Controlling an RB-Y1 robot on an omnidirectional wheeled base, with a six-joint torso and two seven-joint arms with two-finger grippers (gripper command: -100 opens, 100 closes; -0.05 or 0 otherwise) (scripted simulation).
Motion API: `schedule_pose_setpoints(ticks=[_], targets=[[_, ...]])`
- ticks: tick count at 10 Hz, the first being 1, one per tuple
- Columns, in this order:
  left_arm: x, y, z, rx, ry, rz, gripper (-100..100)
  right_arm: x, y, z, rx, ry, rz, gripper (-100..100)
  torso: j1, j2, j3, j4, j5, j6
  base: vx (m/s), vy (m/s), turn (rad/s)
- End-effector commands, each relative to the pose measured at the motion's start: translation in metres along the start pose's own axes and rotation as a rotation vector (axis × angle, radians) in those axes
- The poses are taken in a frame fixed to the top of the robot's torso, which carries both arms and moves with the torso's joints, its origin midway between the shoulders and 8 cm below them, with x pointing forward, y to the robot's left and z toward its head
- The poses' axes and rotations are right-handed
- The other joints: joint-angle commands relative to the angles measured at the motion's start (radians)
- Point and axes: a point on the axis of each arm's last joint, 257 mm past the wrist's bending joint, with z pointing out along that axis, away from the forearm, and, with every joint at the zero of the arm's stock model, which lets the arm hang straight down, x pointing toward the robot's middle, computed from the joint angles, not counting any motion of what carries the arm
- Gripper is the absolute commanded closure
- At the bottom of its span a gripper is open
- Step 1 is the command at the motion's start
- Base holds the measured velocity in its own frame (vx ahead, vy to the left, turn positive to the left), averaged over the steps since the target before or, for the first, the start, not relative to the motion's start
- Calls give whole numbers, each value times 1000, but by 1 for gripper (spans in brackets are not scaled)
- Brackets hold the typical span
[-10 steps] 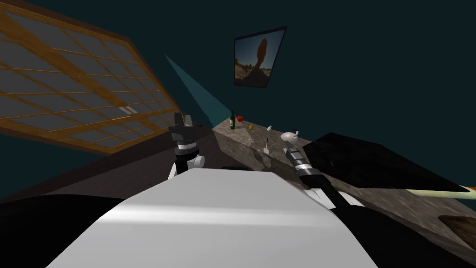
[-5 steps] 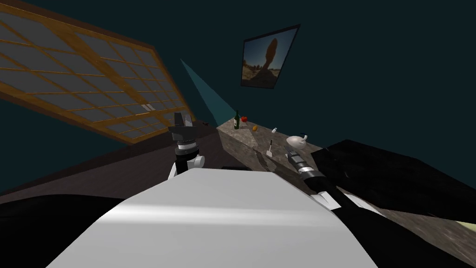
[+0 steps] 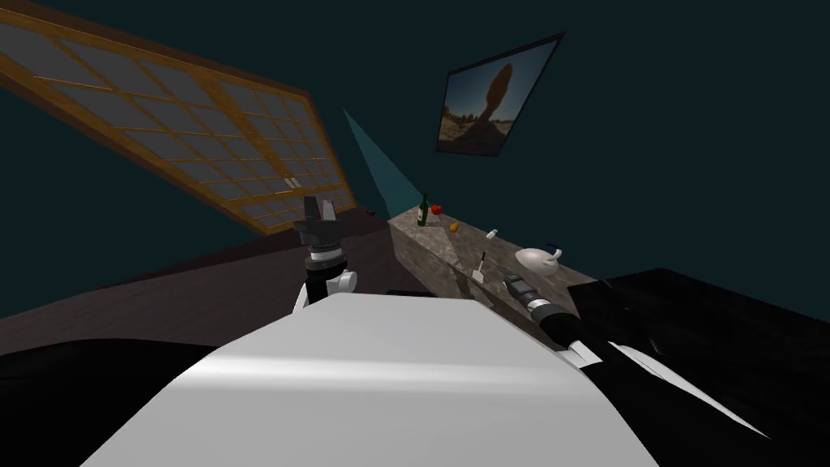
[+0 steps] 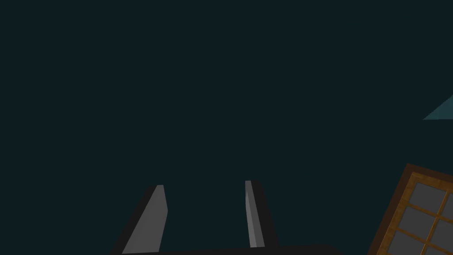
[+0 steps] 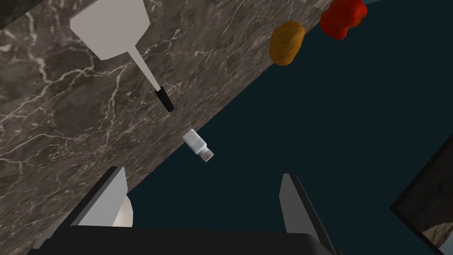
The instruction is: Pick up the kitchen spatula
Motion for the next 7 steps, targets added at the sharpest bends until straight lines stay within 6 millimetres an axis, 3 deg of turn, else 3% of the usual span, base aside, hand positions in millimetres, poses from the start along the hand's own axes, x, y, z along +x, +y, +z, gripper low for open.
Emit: schedule_pose_setpoints(ticks=[1,2,3,5,6,7], targets=[[0,0,0,0,0,0,0,2,-3,0,24,6,-3,-100,0,0,0,0,0,0,4,-11,1],[0,0,0,0,0,0,0,4,-26,-4,98,32,-11,-100,1,0,0,0,0,0,7,-3,272],[0,0,0,0,0,0,0,4,-26,-4,99,32,-11,-100,1,0,0,0,0,-1,5,-12,160],[0,0,0,0,0,0,0,8,-69,-16,240,79,-19,-100,1,-1,0,0,0,-1,14,-10,346],[0,0,0,0,0,0,0,8,-69,-16,243,84,-26,-100,0,-1,-1,0,0,-1,18,-18,171],[0,0,0,0,0,0,0,11,-90,-23,312,109,-32,-100,0,-1,-1,0,0,0,20,-7,273]])
